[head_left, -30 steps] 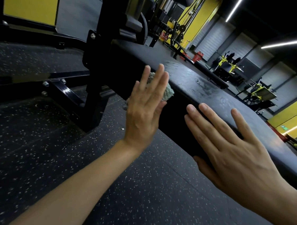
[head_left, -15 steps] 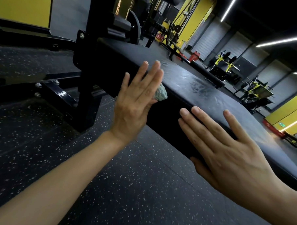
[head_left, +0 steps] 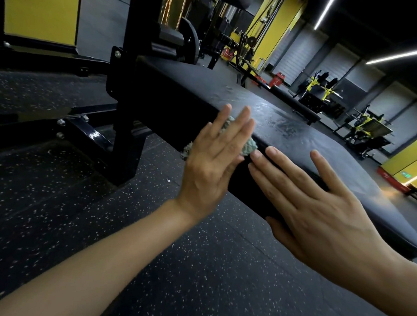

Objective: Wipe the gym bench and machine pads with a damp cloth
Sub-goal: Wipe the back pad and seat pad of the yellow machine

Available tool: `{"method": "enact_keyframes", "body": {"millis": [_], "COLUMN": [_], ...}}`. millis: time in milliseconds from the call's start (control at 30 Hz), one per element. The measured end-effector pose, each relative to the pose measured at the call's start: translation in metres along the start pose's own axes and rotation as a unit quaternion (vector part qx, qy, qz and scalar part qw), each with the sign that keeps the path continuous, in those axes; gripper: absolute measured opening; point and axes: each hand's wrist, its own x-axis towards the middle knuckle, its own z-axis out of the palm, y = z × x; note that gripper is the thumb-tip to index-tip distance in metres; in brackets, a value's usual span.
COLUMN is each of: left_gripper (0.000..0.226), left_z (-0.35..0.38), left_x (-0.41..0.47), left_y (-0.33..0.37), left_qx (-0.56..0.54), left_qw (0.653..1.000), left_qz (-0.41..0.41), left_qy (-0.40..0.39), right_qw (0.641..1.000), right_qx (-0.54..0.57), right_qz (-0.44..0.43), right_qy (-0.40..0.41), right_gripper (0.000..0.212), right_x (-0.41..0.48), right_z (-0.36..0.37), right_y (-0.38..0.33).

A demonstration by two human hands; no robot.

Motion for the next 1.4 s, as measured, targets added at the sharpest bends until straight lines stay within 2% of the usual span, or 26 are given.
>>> {"method": "enact_keyframes", "body": {"millis": [133, 300, 500, 767, 1067, 1400], "left_gripper": [0.044, 0.045, 0.045, 0.044, 0.045, 0.045], "left_z": [0.003, -0.013, -0.017, -0.003, 0.048, 0.039], "left_x": [-0.004, 0.012, 0.019, -0.009, -0.059, -0.016], "left_y": [0.009, -0.009, -0.012, 0.02, 0.083, 0.054], "left_qx": [-0.005, 0.053, 0.05, -0.009, -0.039, -0.01], "left_qw": [1.0, 0.998, 0.998, 0.997, 0.987, 0.977], "left_qz": [0.004, 0.011, -0.036, -0.036, -0.151, -0.176], "left_qy": [-0.014, -0.03, -0.019, -0.072, 0.035, 0.118], "right_qw": [1.0, 1.0, 1.0, 1.0, 1.0, 1.0], "right_qx": [0.003, 0.011, 0.014, 0.003, -0.004, -0.012], "right_qz": [0.002, 0.001, 0.003, 0.026, 0.01, -0.005], "right_qy": [-0.001, -0.007, -0.001, 0.017, 0.015, 0.026], "right_gripper": [0.069, 0.072, 0.071, 0.068, 0.071, 0.071], "right_x": [-0.01, -0.019, -0.032, -0.037, -0.049, -0.061], "right_z": [-0.002, -0.004, -0.003, 0.002, 0.002, 0.001], "right_y": [0.003, 0.006, 0.01, 0.006, 0.015, 0.023]}}
